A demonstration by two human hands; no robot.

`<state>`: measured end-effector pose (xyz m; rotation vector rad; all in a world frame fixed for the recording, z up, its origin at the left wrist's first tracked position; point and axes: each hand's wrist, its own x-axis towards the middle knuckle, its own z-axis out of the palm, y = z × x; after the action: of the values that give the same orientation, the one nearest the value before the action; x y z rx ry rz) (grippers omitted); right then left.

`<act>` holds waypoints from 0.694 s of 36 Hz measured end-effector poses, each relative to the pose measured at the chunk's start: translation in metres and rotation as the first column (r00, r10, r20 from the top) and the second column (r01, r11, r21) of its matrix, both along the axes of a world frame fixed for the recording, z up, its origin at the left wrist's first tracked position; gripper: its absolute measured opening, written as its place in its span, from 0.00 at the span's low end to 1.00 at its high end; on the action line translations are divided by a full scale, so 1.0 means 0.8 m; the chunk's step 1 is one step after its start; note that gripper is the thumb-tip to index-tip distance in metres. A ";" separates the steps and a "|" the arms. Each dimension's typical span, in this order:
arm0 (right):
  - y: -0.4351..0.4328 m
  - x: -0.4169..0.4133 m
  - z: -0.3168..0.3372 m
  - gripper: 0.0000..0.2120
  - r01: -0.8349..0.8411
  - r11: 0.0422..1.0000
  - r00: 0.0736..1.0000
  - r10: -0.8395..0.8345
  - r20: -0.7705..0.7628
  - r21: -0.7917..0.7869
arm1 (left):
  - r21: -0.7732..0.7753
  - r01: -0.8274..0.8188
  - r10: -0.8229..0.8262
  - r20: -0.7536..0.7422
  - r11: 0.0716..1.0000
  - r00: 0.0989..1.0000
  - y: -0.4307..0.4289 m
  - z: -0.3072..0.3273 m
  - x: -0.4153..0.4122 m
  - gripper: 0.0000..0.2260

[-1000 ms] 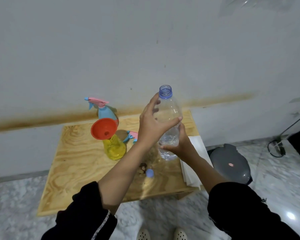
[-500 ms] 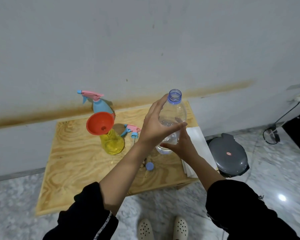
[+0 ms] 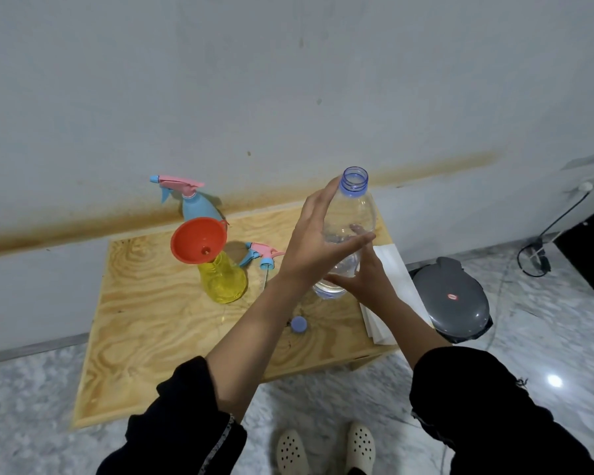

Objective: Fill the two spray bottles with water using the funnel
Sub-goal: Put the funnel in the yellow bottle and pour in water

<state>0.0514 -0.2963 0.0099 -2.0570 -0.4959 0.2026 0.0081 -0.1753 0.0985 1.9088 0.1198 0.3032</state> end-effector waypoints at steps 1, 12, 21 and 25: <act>-0.001 0.001 0.000 0.47 0.000 1.000 1.000 0.000 0.001 0.003 | -0.007 -0.002 0.002 0.004 1.000 1.000 -0.002 0.000 0.000 0.37; -0.002 -0.001 0.008 0.48 0.007 1.000 0.998 -0.007 0.059 0.002 | -0.016 0.078 -0.078 -0.010 0.997 0.997 0.001 0.003 -0.006 0.38; -0.017 -0.005 0.013 0.50 -0.008 1.000 1.000 0.007 -0.025 -0.027 | 0.203 -0.058 0.066 -0.032 0.977 0.997 -0.007 0.017 -0.013 0.40; -0.027 -0.012 0.009 0.42 -0.014 1.000 0.997 0.015 -0.073 0.013 | 0.342 -0.100 0.118 -0.033 0.934 0.992 -0.012 0.020 -0.024 0.41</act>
<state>0.0414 -0.3177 0.0173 -2.0270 -0.4657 0.2820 -0.0113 -0.1851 0.1149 2.2597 0.2217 0.3667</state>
